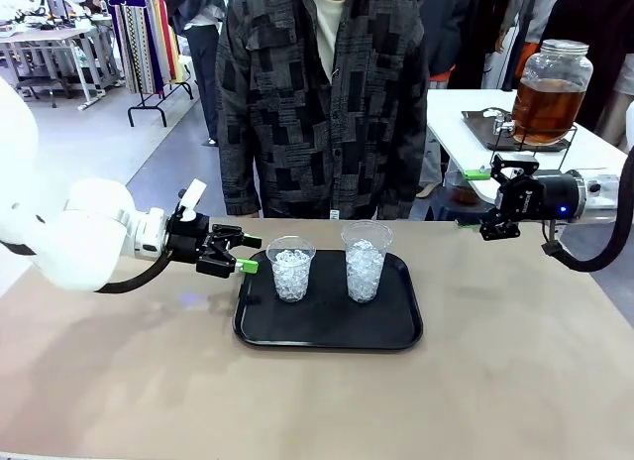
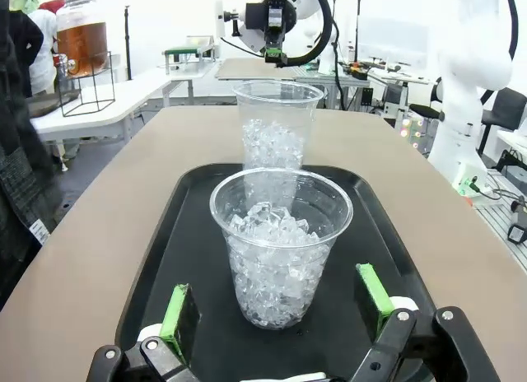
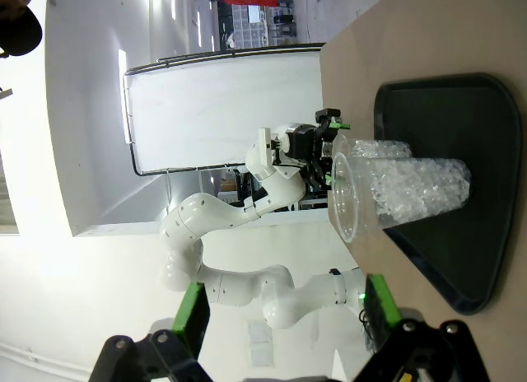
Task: Pour the drink into the iced cup.
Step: Pick up the iced cup indicated by the human and present it to them.
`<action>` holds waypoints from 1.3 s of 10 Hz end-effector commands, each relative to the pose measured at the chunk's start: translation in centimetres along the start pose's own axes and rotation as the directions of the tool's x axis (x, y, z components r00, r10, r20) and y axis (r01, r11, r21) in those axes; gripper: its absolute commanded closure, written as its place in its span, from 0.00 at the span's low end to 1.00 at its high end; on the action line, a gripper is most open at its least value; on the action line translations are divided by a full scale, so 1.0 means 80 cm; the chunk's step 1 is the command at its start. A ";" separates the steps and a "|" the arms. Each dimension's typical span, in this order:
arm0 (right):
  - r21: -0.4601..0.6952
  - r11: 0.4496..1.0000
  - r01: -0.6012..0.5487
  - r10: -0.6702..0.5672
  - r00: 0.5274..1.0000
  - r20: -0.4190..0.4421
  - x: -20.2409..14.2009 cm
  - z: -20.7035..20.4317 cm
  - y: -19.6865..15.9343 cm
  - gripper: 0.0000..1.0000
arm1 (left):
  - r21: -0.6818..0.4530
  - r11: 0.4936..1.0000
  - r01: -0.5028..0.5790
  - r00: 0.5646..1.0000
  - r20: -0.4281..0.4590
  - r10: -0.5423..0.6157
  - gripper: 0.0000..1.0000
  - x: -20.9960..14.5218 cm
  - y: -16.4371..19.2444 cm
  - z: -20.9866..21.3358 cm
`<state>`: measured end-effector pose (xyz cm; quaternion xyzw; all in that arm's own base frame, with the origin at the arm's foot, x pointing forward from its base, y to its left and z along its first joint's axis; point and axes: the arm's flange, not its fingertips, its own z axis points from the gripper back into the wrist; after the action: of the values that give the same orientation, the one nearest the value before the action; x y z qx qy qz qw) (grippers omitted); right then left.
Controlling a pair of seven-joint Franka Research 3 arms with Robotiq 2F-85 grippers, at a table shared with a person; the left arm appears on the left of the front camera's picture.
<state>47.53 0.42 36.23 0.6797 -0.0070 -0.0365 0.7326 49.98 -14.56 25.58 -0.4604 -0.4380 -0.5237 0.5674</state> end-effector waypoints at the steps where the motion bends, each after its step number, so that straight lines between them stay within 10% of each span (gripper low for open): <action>1: -0.001 1.000 -0.005 0.005 1.000 0.001 0.000 -0.001 0.002 0.00 | -0.013 0.999 0.031 0.999 -0.007 -0.031 0.00 -0.007 -0.007 -0.007; 13: -0.001 1.000 -0.005 0.005 1.000 0.001 0.000 -0.001 0.002 0.00 | 0.018 1.000 0.017 1.000 -0.023 -0.016 0.00 -0.015 -0.002 -0.046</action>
<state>47.53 0.42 36.23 0.6797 -0.0070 -0.0365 0.7326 49.55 -17.35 24.12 -0.4537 -0.4267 -0.5294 0.5760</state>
